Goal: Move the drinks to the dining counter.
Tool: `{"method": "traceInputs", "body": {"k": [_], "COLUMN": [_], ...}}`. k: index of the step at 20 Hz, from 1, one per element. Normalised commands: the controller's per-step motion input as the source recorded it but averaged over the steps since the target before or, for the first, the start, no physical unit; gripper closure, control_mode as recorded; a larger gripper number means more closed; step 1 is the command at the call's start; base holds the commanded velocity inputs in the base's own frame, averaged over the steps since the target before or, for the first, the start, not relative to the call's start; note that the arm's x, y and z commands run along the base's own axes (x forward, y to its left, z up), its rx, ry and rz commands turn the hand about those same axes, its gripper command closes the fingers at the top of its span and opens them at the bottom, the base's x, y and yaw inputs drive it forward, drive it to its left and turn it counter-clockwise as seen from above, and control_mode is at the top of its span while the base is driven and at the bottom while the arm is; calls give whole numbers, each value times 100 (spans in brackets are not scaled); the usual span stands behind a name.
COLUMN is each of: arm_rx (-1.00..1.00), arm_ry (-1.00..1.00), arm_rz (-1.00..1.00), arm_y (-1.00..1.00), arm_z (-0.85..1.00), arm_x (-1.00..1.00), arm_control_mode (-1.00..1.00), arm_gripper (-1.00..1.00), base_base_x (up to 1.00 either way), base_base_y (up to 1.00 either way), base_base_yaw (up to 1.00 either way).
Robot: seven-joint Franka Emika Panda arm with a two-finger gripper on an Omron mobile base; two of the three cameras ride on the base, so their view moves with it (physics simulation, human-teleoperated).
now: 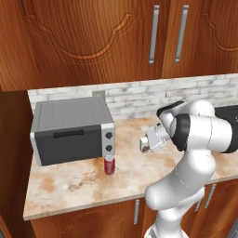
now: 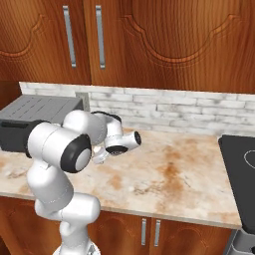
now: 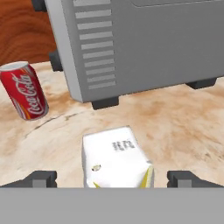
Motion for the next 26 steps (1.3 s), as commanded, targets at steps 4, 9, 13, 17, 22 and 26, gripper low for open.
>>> {"method": "traceInputs", "body": {"k": [4, 9, 13, 17, 22, 26], "arm_rx": [0, 0, 1, 2, 0, 1], "arm_ry": [0, 0, 0, 0, 5, 12], "arm_rz": [0, 0, -2, -18, -27, -24], "arm_y": [0, 0, -16, -43, -36, -27], "arm_z": [0, 0, 0, 10, 45, 54], "arm_x": [0, 0, -30, -63, -36, -44], "arm_control_mode": [-100, -100, -100, -100, -100, -100], "arm_gripper": [100, 100, 100, 100, 100, 100], "base_base_x": [0, 0, 0, 0, 0, 0], "base_base_y": [0, 0, 0, 0, 0, 0], "base_base_yaw": [0, 0, 0, 0, 0, 0]}}
